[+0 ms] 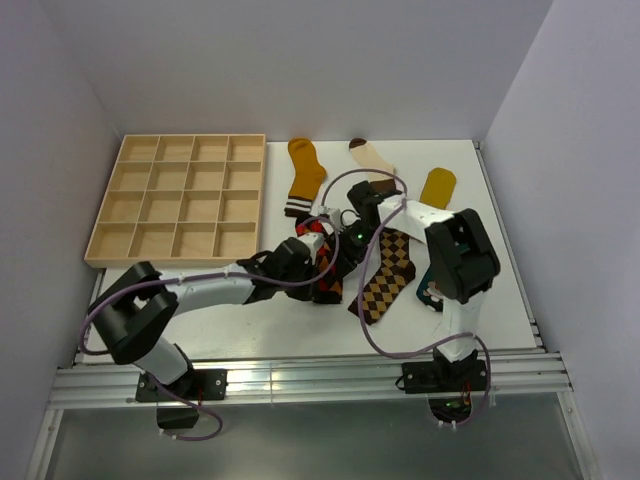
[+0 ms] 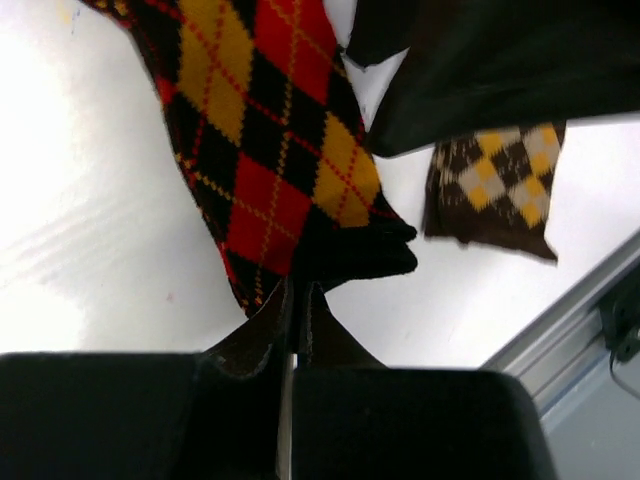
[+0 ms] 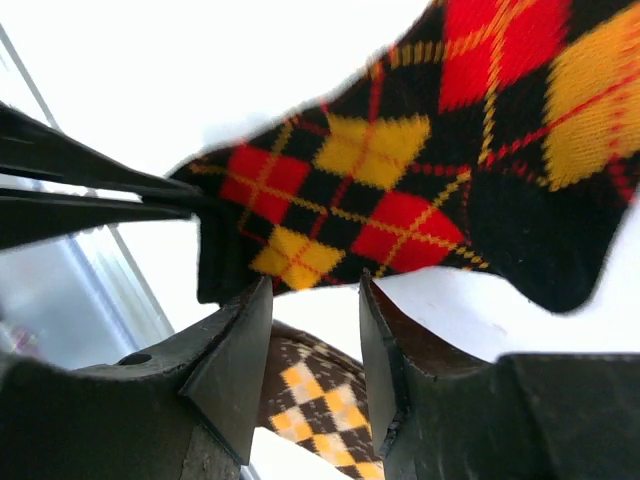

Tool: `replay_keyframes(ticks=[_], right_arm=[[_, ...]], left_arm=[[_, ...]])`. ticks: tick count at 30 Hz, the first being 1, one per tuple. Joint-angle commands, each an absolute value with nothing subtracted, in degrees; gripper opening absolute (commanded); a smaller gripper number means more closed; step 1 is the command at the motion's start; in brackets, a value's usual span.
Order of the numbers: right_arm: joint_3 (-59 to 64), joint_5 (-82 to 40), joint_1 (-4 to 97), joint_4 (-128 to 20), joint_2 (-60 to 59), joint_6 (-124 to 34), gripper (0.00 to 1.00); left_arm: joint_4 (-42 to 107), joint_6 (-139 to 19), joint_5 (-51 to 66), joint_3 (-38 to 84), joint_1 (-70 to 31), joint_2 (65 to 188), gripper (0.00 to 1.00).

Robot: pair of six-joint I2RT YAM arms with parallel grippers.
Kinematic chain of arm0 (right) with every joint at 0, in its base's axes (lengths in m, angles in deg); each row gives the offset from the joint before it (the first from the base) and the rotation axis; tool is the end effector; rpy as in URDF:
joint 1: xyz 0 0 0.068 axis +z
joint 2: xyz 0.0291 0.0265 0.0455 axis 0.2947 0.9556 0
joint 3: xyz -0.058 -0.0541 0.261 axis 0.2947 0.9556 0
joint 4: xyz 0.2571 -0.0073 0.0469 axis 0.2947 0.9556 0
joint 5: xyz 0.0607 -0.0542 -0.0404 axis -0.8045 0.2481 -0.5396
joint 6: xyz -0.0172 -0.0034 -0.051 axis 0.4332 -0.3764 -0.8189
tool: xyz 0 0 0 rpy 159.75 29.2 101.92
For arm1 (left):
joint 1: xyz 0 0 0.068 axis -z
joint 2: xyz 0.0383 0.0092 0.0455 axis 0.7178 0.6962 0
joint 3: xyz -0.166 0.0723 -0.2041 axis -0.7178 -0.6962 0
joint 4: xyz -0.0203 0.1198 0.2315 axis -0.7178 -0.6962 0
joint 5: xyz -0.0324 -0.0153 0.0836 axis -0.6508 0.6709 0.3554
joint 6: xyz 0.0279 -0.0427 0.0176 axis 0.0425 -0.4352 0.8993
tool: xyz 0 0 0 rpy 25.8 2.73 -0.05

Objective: Roll the socks
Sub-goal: Roll the sock at the center of the board.

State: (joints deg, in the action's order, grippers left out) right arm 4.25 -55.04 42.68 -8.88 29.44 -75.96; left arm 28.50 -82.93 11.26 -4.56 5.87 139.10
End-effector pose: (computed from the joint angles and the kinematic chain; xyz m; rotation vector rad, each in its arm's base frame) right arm 0.3145 0.1764 0.1621 -1.2560 2.5290 1.0749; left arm 0.1878 -0.2428 0.1715 0.4121 2.4921 -0.7731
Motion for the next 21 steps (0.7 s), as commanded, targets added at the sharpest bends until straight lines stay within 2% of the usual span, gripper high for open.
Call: replay_keyframes(ticks=[1,5,13,21], right_arm=[[7.7,-51.7,40.0,-19.9,22.2,-71.6,0.47],[11.6,-49.2,36.7,-26.9,15.9,-69.2,0.47],[20.0,-46.2,33.6,-35.5,7.9,-69.1,0.45],[33.0,-42.2,37.5,-44.3,-3.9,-79.2,0.47]], left_arm=[[22.4,-83.6,13.1,3.7,6.2,143.3,0.00],[16.4,-83.3,12.0,9.4,6.1,149.7,0.00],[10.9,-84.5,7.6,14.3,4.7,154.5,0.00],[6.9,-83.0,-1.0,16.3,2.2,155.7,0.00]])
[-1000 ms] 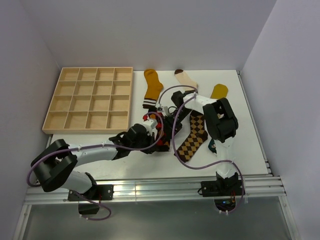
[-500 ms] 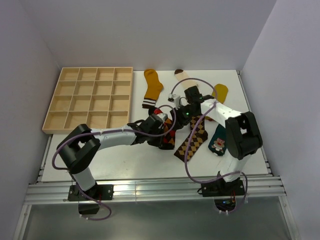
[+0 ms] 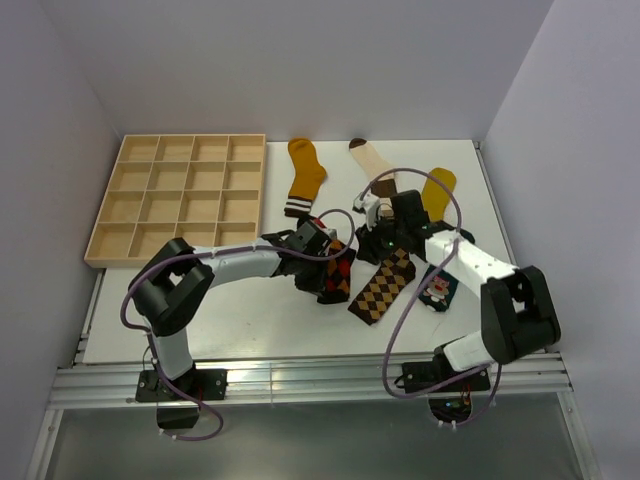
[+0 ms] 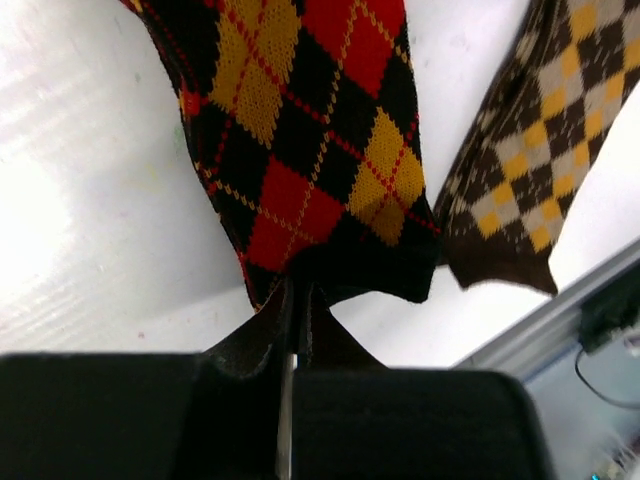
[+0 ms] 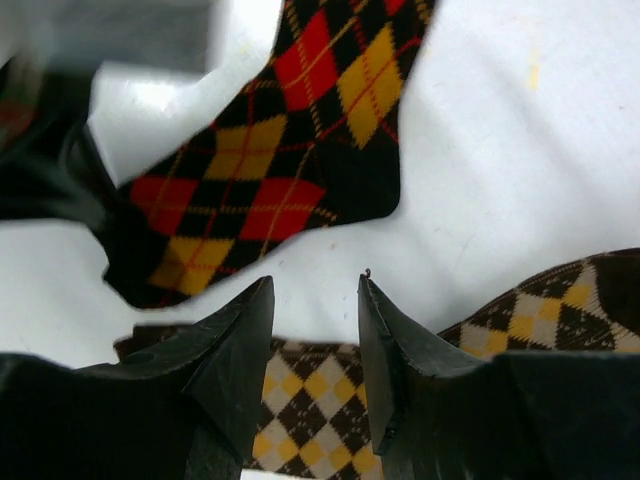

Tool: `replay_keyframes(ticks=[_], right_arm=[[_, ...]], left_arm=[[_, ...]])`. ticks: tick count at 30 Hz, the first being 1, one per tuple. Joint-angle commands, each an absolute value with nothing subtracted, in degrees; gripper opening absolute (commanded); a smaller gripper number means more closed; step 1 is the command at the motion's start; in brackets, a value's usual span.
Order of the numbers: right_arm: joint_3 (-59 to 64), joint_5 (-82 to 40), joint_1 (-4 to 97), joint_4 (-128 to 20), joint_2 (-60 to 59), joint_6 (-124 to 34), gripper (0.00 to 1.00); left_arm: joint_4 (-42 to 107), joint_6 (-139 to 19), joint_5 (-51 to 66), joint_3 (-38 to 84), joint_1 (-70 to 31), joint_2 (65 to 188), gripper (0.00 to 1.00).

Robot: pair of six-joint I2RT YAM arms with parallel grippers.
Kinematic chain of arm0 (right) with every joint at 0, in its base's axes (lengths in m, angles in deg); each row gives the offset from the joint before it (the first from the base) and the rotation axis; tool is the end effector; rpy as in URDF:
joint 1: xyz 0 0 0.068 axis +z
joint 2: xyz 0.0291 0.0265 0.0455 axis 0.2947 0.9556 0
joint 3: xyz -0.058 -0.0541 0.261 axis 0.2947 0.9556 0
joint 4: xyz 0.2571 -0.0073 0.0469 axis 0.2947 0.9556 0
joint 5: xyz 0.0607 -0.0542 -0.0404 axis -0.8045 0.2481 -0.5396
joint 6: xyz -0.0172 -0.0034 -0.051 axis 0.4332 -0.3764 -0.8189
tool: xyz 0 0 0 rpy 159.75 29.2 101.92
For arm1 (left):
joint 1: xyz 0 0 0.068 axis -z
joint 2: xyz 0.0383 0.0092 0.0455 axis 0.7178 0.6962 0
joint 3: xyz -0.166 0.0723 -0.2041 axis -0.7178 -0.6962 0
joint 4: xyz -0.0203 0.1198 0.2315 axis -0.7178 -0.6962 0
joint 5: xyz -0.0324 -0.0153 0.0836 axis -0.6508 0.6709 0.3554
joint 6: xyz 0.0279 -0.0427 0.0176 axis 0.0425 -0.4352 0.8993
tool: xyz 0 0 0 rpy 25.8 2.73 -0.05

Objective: Roll the socks
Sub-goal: Roll the sock at the center of the board.

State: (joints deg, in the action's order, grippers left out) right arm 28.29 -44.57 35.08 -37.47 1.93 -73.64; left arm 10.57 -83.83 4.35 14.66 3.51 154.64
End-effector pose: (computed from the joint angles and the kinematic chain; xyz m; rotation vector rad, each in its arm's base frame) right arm 0.2741 0.1080 0.2113 -1.0299 2.1365 0.6272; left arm 0.2313 -0.2806 0.1622 0.4083 2.7762 -0.7117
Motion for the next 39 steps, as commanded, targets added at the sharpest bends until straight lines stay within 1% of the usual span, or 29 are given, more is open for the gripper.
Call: replay_keyframes(ticks=[1,8,14,16,25,32,39], right_arm=[[34.1,-42.0,38.1,-44.8,-5.1,-81.3,0.47],[42.2,-42.1,45.3,-48.5,-13.1,-88.2,0.50],[47.3,-36.2,56.1,-51.0,-16.2,-92.4,0.52],[48.3,-33.6,59.7,-51.9,-16.3,-93.8,0.53],[46.4,-29.5,66.6,-51.1,-13.9,-98.9,0.54],[47.7,-23.2,75.3,-52.9,-11.2,-101.9,0.54],[47.1,-20.3,78.7,-54.0,-7.1,-103.3,0.54]], left_arm=[[6.4,-82.8,-2.3,16.7,1.8,155.9,0.00],[3.9,-82.0,-7.3,17.4,-1.0,157.5,0.00],[2.8,-81.4,-10.4,15.9,-3.1,157.5,0.01],[1.7,-80.7,-10.6,16.2,-3.2,158.0,0.00],[0.2,-79.5,-11.7,17.7,-3.2,159.7,0.01],[-0.8,-78.8,-11.3,18.8,-3.2,160.2,0.02],[-1.1,-78.4,-11.2,19.0,-3.4,160.7,0.02]])
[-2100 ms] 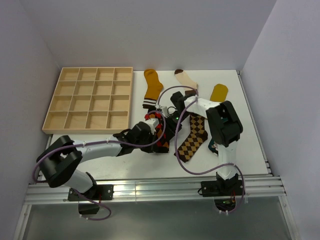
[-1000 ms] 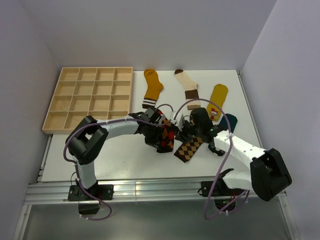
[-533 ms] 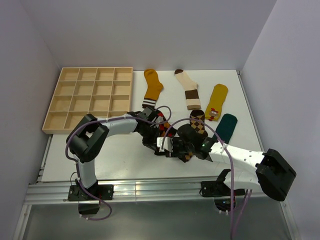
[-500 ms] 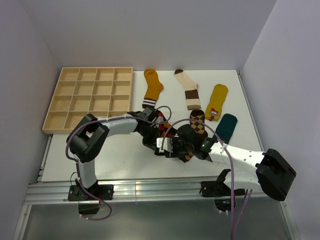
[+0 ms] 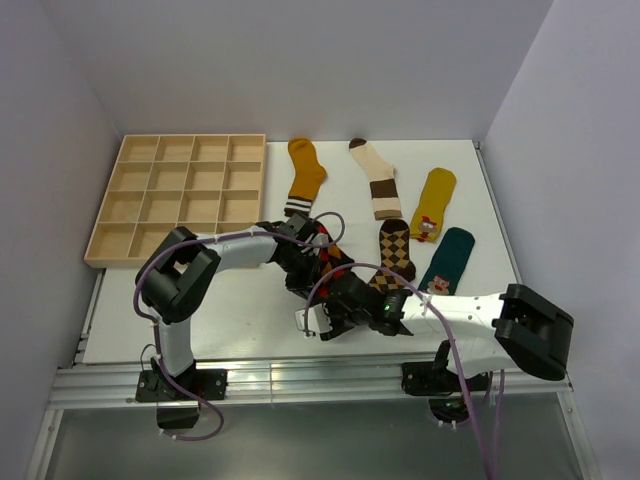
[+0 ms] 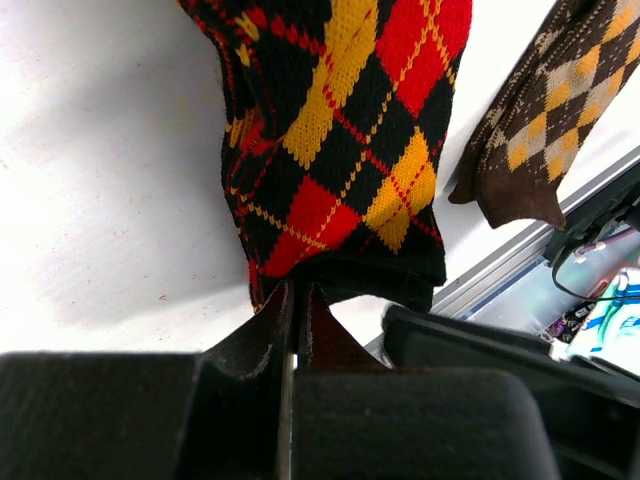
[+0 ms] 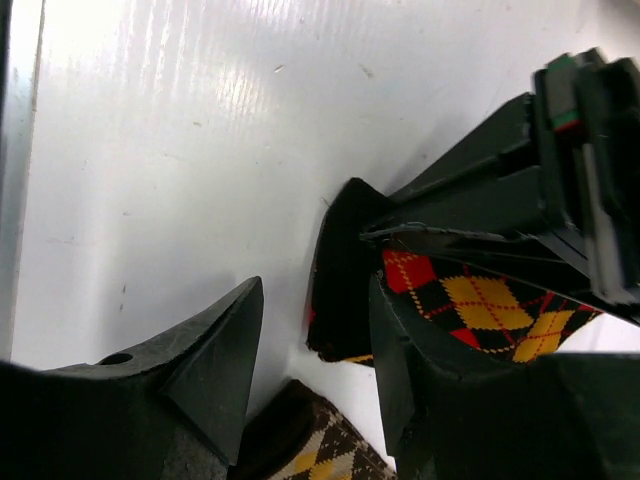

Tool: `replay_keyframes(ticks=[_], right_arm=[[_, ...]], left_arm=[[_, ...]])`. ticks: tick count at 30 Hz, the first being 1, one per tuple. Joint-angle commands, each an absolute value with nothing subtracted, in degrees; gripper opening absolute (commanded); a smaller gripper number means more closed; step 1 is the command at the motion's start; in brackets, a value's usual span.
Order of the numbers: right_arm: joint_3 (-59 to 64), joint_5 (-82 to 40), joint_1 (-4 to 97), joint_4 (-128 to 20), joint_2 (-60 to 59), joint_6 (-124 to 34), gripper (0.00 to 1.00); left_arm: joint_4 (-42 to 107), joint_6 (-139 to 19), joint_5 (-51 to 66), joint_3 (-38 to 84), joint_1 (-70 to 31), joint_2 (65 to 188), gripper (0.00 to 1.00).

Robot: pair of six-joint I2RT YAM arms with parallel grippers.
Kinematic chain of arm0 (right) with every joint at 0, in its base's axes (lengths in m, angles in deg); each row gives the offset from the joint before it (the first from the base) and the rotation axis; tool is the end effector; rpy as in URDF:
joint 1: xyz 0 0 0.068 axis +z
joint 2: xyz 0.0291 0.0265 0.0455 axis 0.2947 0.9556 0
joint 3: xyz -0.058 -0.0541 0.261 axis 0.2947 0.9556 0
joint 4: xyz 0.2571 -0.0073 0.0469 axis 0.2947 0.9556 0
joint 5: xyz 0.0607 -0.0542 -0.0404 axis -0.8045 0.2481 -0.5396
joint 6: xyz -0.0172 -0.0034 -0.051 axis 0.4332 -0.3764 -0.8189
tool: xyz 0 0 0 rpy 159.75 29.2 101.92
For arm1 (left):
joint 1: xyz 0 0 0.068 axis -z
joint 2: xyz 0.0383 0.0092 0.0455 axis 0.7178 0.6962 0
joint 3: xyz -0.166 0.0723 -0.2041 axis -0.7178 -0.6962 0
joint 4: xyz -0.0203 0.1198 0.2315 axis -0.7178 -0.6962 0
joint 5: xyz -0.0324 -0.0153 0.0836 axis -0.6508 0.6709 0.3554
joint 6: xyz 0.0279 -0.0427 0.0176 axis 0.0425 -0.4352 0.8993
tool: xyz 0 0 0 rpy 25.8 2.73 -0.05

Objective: Roll the socks
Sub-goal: Roll the sock at the center of the board.

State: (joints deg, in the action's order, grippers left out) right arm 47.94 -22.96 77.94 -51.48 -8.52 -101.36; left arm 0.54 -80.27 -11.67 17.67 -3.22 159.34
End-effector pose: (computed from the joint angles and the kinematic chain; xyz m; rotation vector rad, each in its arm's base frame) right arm 0.1121 0.2125 0.1671 -1.9892 1.2813 0.2905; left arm 0.2533 -0.2557 0.1436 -0.3873 -2.9503 0.8645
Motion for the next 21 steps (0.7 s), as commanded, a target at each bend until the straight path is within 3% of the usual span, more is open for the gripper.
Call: replay_keyframes(ticks=[1,15,19,20,21], right_arm=[[47.0,-19.4,78.7,-54.1,-5.8,-103.5,0.54],[48.8,-13.6,77.7,-61.1,0.1,-104.9,0.50],[47.2,-14.6,76.0,-56.5,0.4,-104.2,0.40],[46.4,-15.2,75.6,-55.5,0.3,-103.9,0.32],[46.0,-16.4,74.7,-54.7,0.0,-103.2,0.30]], left_arm=[[-1.1,-78.3,-11.3,19.0,-3.4,160.8,0.02],[-1.5,-77.1,-10.6,18.1,-3.4,159.6,0.04],[-1.5,-77.2,-10.5,18.1,-3.6,159.1,0.07],[-1.3,-77.6,-10.6,18.0,-3.6,158.9,0.09],[-0.8,-77.7,-10.7,17.8,-3.7,158.7,0.10]])
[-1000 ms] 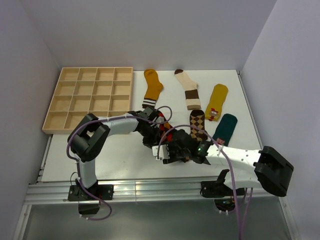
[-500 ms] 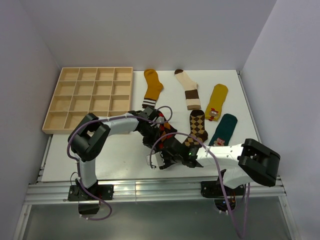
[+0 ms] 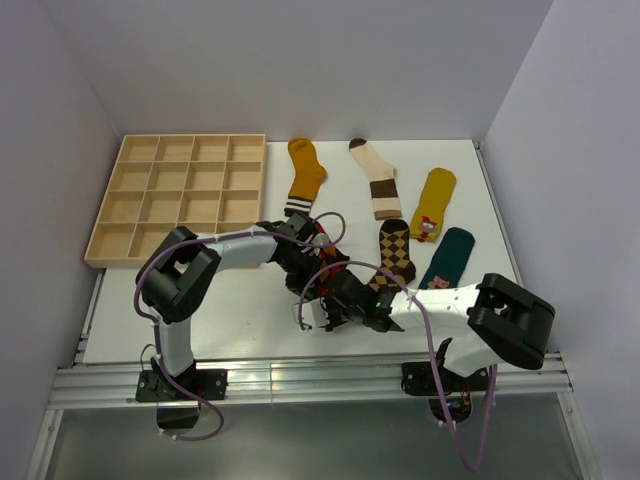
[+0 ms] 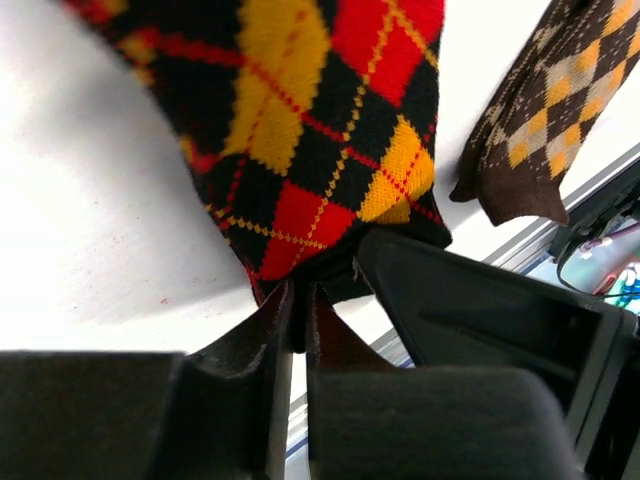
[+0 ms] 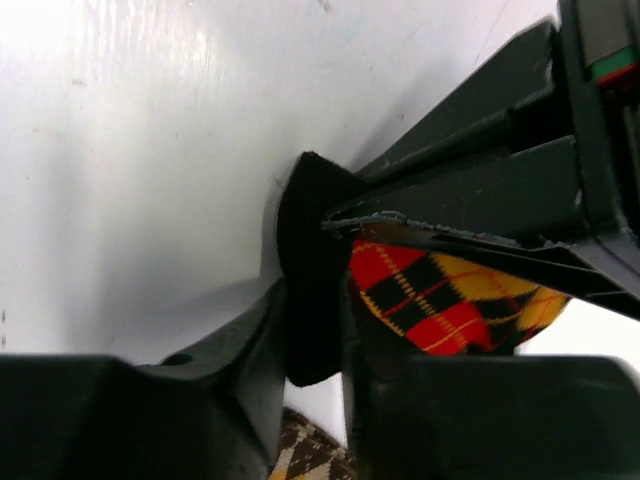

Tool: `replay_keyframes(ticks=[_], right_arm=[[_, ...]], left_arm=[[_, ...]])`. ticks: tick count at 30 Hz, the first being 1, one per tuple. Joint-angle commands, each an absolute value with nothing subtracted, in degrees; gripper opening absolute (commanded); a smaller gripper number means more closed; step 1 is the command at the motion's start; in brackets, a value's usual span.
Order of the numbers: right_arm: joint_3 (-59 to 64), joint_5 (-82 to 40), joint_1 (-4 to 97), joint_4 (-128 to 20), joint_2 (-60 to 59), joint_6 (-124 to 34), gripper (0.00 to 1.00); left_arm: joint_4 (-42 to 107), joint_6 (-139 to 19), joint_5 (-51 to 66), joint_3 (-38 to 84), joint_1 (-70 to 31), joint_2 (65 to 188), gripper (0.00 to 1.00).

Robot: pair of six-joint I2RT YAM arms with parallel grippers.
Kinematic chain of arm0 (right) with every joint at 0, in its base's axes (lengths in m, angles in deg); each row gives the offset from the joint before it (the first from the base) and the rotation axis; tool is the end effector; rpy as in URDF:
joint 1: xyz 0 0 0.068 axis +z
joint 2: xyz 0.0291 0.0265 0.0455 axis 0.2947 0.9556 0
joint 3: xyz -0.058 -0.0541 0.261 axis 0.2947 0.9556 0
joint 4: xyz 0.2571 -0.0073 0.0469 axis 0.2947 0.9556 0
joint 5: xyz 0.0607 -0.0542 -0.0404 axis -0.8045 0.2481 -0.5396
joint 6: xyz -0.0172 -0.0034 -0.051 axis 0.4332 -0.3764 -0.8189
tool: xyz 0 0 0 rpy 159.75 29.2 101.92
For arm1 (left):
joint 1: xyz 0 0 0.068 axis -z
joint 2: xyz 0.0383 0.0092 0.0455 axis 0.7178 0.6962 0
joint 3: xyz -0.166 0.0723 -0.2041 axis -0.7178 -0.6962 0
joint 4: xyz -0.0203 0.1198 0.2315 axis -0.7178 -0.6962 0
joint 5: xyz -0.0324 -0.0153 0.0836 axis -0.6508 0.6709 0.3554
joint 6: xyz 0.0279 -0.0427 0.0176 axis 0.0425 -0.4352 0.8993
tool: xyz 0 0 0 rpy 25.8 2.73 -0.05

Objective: Roll the socks
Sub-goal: Roll the sock at the center of the board.

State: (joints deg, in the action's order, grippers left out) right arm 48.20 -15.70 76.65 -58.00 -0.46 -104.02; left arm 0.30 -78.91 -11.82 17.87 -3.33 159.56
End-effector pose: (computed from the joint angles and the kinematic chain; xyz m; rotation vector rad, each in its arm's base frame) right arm 0.1279 0.2199 0.1421 -1.9939 1.3257 0.1063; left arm 0.2541 -0.2556 0.1431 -0.4187 -2.9479 0.8651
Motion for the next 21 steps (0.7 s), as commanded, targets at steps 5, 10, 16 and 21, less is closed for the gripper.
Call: replay_keyframes(ticks=[5,10,16,21], right_arm=[[42.7,-25.0,69.0,-47.2,-1.8,-100.4,0.17],[40.2,-33.0,63.1,-40.3,-1.7,-99.6,0.15],[33.9,-43.6,57.6,-31.5,0.9,-100.0,0.13],[25.2,-55.3,50.4,-21.0,9.2,-101.6,0.11]], left_arm=[[3.5,-82.5,-10.5,15.5,-4.7,155.8,0.23],[12.4,-89.4,-9.1,10.2,-5.0,150.6,0.34],[22.1,-98.0,-2.7,3.0,-5.0,143.0,0.42],[33.1,-99.4,4.0,-3.6,-4.7,136.3,0.43]])
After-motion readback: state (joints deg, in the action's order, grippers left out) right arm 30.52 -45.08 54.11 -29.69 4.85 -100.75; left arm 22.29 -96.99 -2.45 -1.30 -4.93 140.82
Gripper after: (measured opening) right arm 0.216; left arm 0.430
